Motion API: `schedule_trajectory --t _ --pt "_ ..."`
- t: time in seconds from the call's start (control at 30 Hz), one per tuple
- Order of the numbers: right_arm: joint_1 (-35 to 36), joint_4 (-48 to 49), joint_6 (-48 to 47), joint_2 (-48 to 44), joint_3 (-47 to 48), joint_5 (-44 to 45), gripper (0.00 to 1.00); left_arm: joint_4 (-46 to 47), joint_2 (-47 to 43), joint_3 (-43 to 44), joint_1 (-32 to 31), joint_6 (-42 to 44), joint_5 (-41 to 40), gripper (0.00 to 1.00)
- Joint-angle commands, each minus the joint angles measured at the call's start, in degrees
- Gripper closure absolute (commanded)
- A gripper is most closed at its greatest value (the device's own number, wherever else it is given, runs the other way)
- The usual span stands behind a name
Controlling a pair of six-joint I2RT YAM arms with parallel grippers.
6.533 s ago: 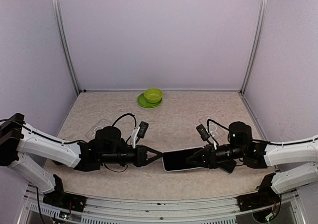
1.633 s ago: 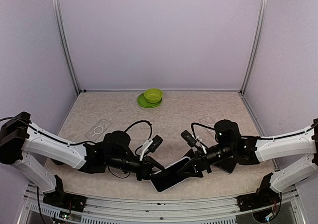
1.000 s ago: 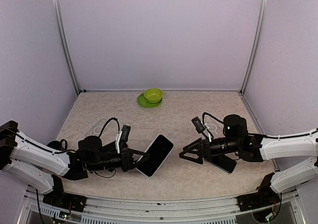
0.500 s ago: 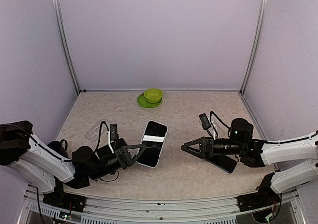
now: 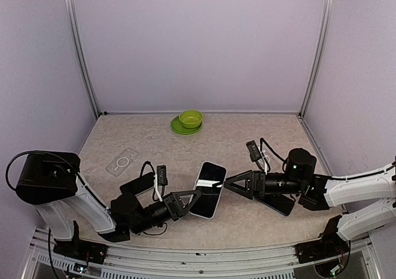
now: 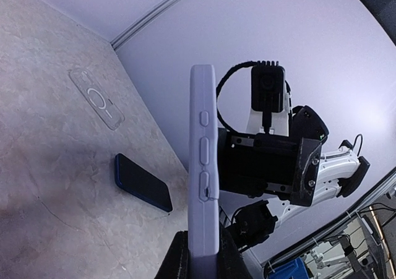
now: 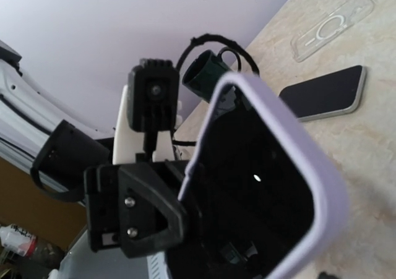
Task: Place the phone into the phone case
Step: Pass from the left arm to the right
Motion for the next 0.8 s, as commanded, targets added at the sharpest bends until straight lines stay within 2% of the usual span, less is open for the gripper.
schedule_trajectory --t 0.0,0.13,0.43,0.57,0.77 --pt "0.6 2.1 0.2 -0.1 -0.5 1.4 0.19 16.5 -0.3 2.8 -0.1 2.2 -1.5 1.00" --pt "0.7 3.2 0.1 0.7 -0.4 0.5 0.22 16.5 0.2 4.3 -0.1 2.6 -0.6 1.00" --pt "1.6 6.6 0.0 5.9 1.8 -2.4 0.37 17.0 1.5 6.2 -0.1 3.0 0.1 1.00" --pt "2.2 8.5 0.0 7.7 2.4 -3.1 0.48 17.0 1.6 6.6 -0.1 3.4 0.2 1.00" --pt "2.5 10.6 0.2 8.5 2.9 -3.6 0.72 17.9 1.4 6.5 -0.1 3.8 -0.5 1.00"
